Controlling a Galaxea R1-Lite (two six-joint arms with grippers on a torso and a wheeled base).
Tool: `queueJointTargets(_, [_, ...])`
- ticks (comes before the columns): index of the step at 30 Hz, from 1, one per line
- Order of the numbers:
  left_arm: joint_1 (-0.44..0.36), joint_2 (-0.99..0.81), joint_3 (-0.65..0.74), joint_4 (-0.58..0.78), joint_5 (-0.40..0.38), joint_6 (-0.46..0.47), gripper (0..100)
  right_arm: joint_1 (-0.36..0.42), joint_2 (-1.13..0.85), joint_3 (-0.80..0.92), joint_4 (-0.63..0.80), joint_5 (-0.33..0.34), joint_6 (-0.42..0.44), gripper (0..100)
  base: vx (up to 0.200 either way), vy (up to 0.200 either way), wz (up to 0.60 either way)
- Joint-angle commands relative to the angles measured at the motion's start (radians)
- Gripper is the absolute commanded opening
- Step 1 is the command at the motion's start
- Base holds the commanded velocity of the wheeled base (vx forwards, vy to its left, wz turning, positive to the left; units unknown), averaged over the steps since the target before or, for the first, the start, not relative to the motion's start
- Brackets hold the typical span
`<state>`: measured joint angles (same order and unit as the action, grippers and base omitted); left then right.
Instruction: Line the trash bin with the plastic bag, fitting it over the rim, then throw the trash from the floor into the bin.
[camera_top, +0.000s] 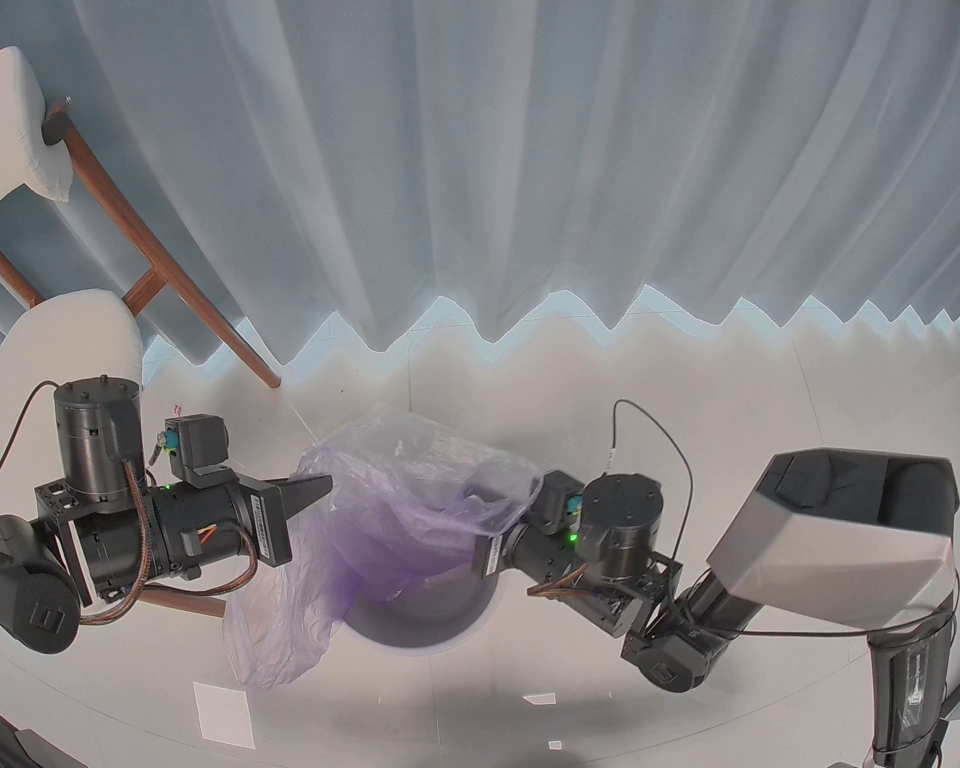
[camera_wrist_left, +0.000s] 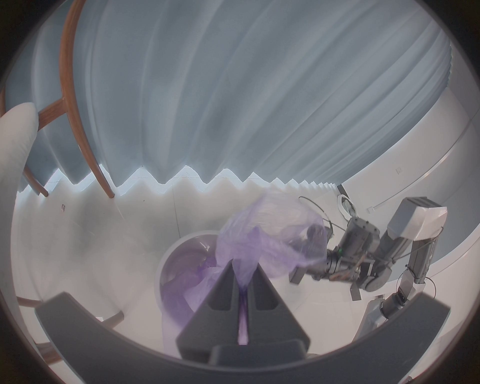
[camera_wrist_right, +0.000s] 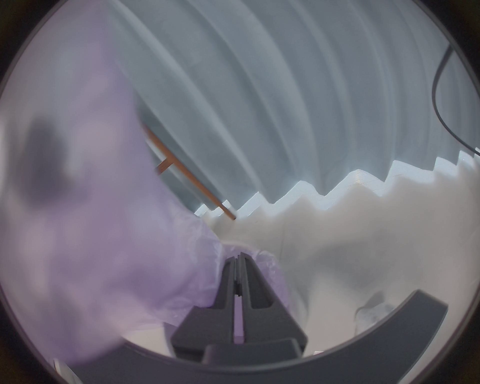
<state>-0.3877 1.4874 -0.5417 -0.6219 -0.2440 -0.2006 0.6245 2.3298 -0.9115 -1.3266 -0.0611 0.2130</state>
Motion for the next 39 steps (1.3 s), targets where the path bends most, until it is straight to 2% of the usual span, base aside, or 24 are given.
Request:
queueJointTargets(1, [0.004,0.001,-0.003,-0.001,0.002,0.001,0,0.066,0.068,-0.038,-0.005,-0.008,0.006,0,0.0,0.0,0.0])
queueJointTargets(8, [0.01,0.001,0.0,0.001,0.019,0.001,0,0.087,0.109,-0.081,-0.003,-0.016,0.011,0,0.0,0.0,0.0])
queueJointTargets(11, [0.001,0.002,-0.007,-0.001,0.028,0.0,0,0.069,0.118,-0.079,-0.003,-0.029,0.026,0,0.0,0.0,0.0])
queueJointTargets(14, [-0.013,0.013,-0.009,-0.001,0.026,0.001,0,0.017,0.082,-0.064,0.001,-0.063,0.048,0,0.0,0.0,0.0])
queueJointTargets(17, [-0.039,0.037,-0.009,-0.013,0.028,0.003,0,-0.003,0.008,0.029,0.01,-0.097,0.082,0,0.0,0.0,0.0])
queueJointTargets(21, [-0.046,0.07,-0.02,-0.044,0.031,0.006,0,-0.011,-0.095,0.154,0.017,-0.106,0.089,0,0.0,0.0,0.0])
queueJointTargets(23, [-0.046,0.091,-0.024,-0.058,0.046,0.006,0,-0.02,-0.153,0.201,0.024,-0.106,0.089,0,0.0,0.0,0.0])
queueJointTargets(25, [-0.046,0.112,-0.026,-0.078,0.106,0.004,0,-0.04,-0.257,0.267,0.055,-0.106,0.094,0,0.0,0.0,0.0])
queueJointTargets(28, [-0.046,0.119,-0.024,-0.085,0.12,0.001,0,-0.038,-0.329,0.324,0.066,-0.108,0.12,0,0.0,0.0,0.0])
queueJointTargets(29, [-0.046,0.114,-0.023,-0.087,0.117,0.001,0,-0.015,-0.4,0.407,0.066,-0.108,0.155,0,0.0,0.0,0.0])
queueJointTargets(31, [-0.046,0.111,-0.023,-0.087,0.115,0.001,0,0.003,-0.429,0.437,0.066,-0.108,0.163,0,0.0,0.0,0.0])
queueJointTargets(32, [-0.046,0.111,-0.021,-0.088,0.115,0.003,0,0.04,-0.494,0.496,0.069,-0.108,0.187,0,0.0,0.0,0.0])
queueJointTargets(35, [-0.046,0.108,-0.021,-0.088,0.121,0.004,0,0.075,-0.532,0.54,0.07,-0.108,0.253,0,0.0,0.0,0.0])
queueJointTargets(36, [-0.048,0.106,-0.024,-0.088,0.121,0.004,0,0.106,-0.552,0.591,0.078,-0.109,0.319,0,0.0,0.0,0.0])
queueJointTargets(37, [-0.048,0.102,-0.026,-0.088,0.121,0.004,0,0.12,-0.563,0.625,0.09,-0.109,0.347,0,0.0,0.0,0.0])
queueJointTargets(38, [-0.048,0.099,-0.027,-0.09,0.117,0.004,0,0.13,-0.57,0.648,0.102,-0.109,0.368,100,0.0,0.0,0.0])
queueJointTargets(39, [-0.048,0.096,-0.029,-0.09,0.115,0.004,0,0.138,-0.575,0.661,0.11,-0.109,0.388,100,0.0,0.0,0.0])
